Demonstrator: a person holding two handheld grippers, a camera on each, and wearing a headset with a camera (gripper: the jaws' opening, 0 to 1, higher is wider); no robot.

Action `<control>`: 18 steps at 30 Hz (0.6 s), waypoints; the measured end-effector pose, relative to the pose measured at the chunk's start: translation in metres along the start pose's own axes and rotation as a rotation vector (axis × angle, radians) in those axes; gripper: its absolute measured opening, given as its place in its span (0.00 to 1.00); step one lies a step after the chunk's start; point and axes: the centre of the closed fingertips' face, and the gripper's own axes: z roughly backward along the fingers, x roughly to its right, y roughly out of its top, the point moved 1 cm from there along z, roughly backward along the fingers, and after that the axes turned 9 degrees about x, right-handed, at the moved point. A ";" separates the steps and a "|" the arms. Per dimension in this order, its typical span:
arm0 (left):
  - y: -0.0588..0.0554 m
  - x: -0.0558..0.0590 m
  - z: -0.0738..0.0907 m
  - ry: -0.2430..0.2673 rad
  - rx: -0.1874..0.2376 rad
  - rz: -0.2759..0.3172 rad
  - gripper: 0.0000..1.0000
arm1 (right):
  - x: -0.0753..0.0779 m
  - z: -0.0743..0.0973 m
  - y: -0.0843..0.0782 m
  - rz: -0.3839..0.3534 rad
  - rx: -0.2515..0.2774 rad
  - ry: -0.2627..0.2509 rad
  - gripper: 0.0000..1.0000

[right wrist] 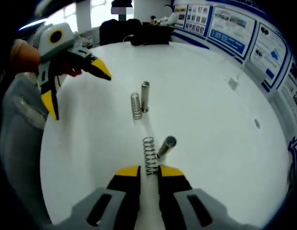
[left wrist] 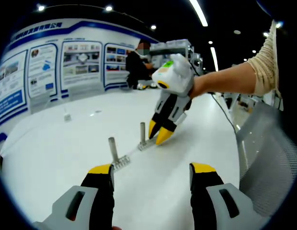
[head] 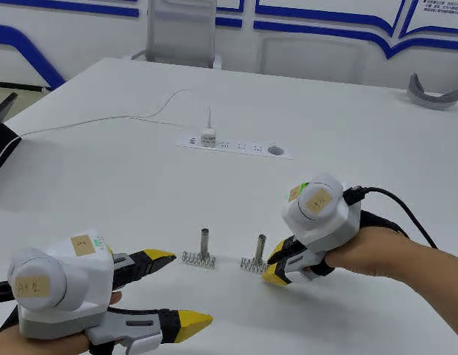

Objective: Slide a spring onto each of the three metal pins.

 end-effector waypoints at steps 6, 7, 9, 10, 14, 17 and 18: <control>0.000 0.000 0.000 0.002 0.000 0.000 0.64 | 0.000 -0.003 -0.005 -0.018 -0.016 0.011 0.15; 0.000 0.000 0.000 0.002 0.001 0.000 0.64 | -0.001 -0.003 -0.004 -0.023 -0.016 0.016 0.14; 0.000 0.000 0.000 0.003 0.003 0.001 0.64 | -0.001 -0.004 -0.004 -0.032 -0.016 0.017 0.13; 0.000 -0.001 0.000 0.004 0.004 0.001 0.64 | -0.001 -0.004 -0.004 -0.036 -0.019 0.019 0.13; 0.000 0.000 0.000 0.002 0.003 0.000 0.64 | -0.002 -0.004 -0.005 -0.047 -0.024 0.024 0.12; 0.000 0.000 0.000 0.000 0.003 0.001 0.64 | -0.003 -0.004 -0.004 -0.046 -0.025 0.021 0.12; 0.000 0.000 0.000 -0.001 0.003 0.000 0.64 | -0.004 -0.004 -0.004 -0.048 -0.026 0.022 0.12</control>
